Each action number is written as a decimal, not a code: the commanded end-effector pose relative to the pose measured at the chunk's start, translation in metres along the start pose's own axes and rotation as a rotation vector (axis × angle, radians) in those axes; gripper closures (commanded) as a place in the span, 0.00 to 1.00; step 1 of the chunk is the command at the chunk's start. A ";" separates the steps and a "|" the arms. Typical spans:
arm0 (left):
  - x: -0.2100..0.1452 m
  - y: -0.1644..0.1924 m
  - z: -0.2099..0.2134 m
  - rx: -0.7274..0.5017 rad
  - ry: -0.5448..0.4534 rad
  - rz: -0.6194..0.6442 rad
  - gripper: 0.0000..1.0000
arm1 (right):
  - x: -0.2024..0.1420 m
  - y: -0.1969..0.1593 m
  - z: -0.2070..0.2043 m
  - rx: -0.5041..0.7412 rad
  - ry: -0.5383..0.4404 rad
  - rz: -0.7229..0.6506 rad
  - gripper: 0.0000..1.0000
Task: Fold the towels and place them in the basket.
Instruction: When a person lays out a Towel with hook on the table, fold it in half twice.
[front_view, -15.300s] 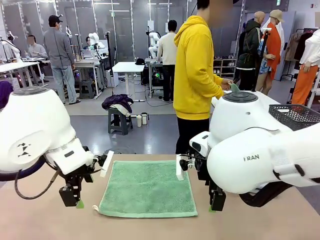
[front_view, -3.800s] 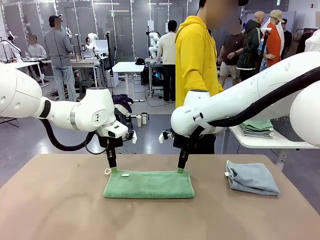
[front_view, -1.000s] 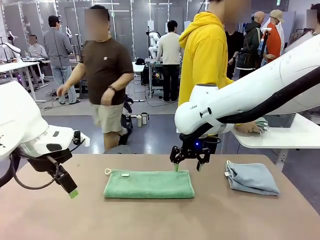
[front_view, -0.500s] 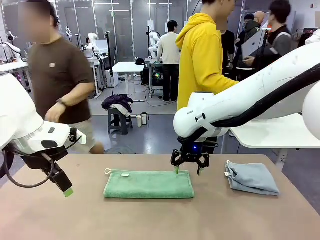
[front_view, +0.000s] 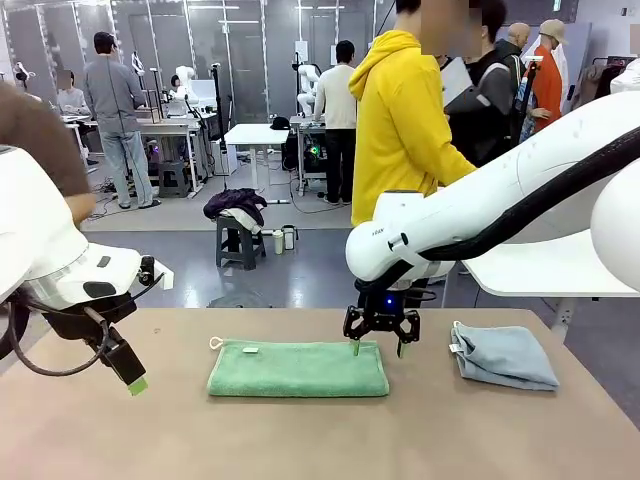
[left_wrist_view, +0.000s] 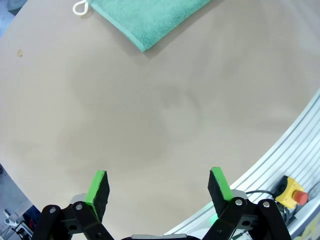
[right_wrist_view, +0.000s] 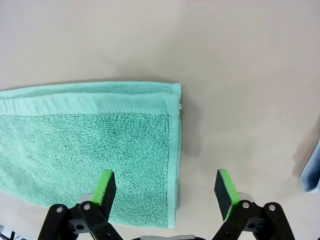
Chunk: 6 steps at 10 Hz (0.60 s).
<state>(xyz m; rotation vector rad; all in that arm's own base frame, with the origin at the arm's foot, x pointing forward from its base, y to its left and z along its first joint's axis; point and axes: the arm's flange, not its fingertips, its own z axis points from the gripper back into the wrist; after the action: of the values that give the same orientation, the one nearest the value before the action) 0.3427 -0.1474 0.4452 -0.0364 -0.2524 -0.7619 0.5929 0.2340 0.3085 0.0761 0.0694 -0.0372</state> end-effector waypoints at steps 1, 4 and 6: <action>0.002 0.001 -0.002 0.006 -0.007 -0.004 0.00 | 0.002 0.003 -0.004 -0.040 -0.014 -0.037 0.00; 0.002 0.001 -0.002 0.006 -0.007 -0.004 0.00 | -0.001 -0.003 -0.010 -0.031 -0.017 -0.035 0.00; 0.002 0.001 -0.002 0.006 -0.007 -0.004 0.00 | -0.006 0.000 -0.014 -0.059 -0.045 -0.030 0.00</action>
<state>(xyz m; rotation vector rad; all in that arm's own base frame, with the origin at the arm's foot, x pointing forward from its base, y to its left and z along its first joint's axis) 0.3427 -0.1474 0.4452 -0.0366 -0.2524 -0.7619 0.5917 0.2328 0.2991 0.0599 0.0704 -0.0357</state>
